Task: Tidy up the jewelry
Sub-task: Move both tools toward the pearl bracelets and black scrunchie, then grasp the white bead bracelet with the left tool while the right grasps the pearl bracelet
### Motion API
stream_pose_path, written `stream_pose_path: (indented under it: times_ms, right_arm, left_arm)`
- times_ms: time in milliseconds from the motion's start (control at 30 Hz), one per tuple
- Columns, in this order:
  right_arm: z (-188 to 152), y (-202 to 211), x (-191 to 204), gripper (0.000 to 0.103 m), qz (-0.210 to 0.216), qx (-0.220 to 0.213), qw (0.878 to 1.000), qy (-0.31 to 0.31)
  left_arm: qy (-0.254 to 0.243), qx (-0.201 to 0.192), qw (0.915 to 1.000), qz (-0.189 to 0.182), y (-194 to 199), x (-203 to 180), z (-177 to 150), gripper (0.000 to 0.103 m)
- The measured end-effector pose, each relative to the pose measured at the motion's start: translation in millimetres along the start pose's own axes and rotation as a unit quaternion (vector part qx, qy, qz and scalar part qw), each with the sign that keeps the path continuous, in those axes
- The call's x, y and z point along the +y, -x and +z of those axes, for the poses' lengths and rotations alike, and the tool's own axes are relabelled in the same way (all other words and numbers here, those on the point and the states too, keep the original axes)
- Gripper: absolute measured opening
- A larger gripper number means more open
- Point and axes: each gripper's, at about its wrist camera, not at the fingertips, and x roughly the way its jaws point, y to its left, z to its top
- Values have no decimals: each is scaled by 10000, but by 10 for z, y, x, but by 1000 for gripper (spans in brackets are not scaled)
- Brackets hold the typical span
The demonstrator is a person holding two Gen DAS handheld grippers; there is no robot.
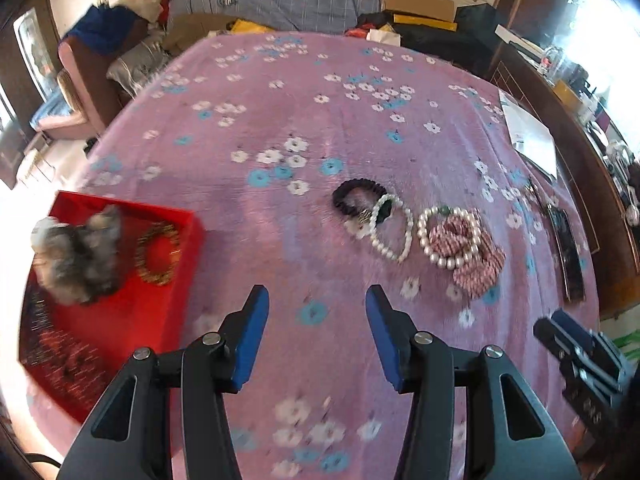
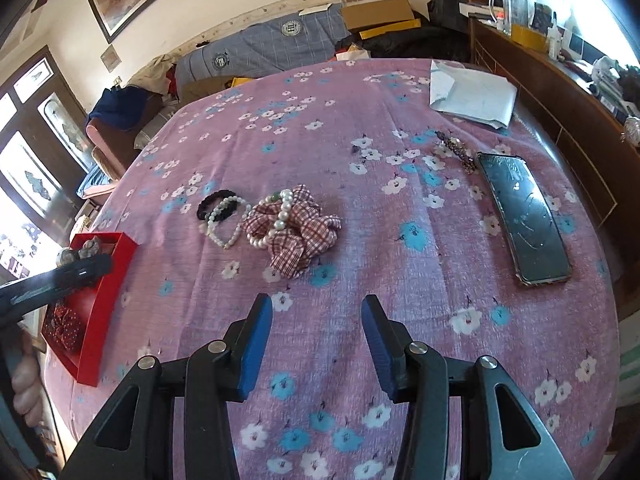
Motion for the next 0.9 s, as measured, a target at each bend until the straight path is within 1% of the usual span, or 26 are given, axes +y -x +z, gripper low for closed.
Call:
stream_pose_path:
  times_ms: [133, 233, 300, 367, 400, 433, 500, 533, 567, 667, 700, 800, 867, 900]
  right_arm:
    - [152, -133, -4, 50, 232, 20, 9997, -71]
    - [340, -236, 61, 50, 486, 3, 9988, 47]
    - [495, -316, 127, 44, 668, 23, 9976, 163]
    - [685, -440, 196, 42, 856, 124, 9959, 271]
    - [760, -500, 225, 41, 903, 171, 9952, 326]
    - [836, -568, 253, 41, 936, 224, 9946, 390]
    - [962, -745, 303, 38, 903, 379, 9935, 580]
    - [1007, -840, 331, 37, 860, 470, 9928, 689]
    - [1042, -959, 355, 37, 844, 615, 9914, 790]
    - [1063, -1234, 381, 36, 725, 945, 9881, 975]
    - [1060, -1286, 379, 36, 672, 991, 9875, 1028]
    - [1017, -1412, 381, 36, 525, 1118, 9852, 1187]
    - [991, -1427, 380, 36, 508, 1097, 9847, 1251]
    - [987, -1421, 390, 34, 490, 1103, 9843, 1289]
  left_arm:
    - [184, 245, 9994, -168, -395, -50, 154, 49]
    - [249, 380, 9987, -209, -623, -85, 246, 49]
    - [322, 433, 9982, -274, -761, -97, 309, 48]
    - [376, 482, 9976, -332, -846, -99, 352, 41]
    - [424, 518, 9969, -406, -899, -99, 374, 40]
    - [439, 440, 9973, -396, -900, -106, 386, 40]
    - [391, 399, 9975, -437, -924, -136, 421, 40]
    - [385, 410, 9973, -462, -939, -148, 434, 38]
    - [391, 389, 9974, -462, -948, -154, 446, 37]
    - [334, 347, 9979, -431, -963, -187, 462, 37]
    - [278, 322, 9983, -391, -970, -211, 461, 37]
    - [54, 223, 9996, -190, -976, -294, 436, 30]
    - [-49, 180, 9998, -48, -988, -327, 434, 19]
    - [-80, 165, 9998, 57, -995, -346, 434, 17]
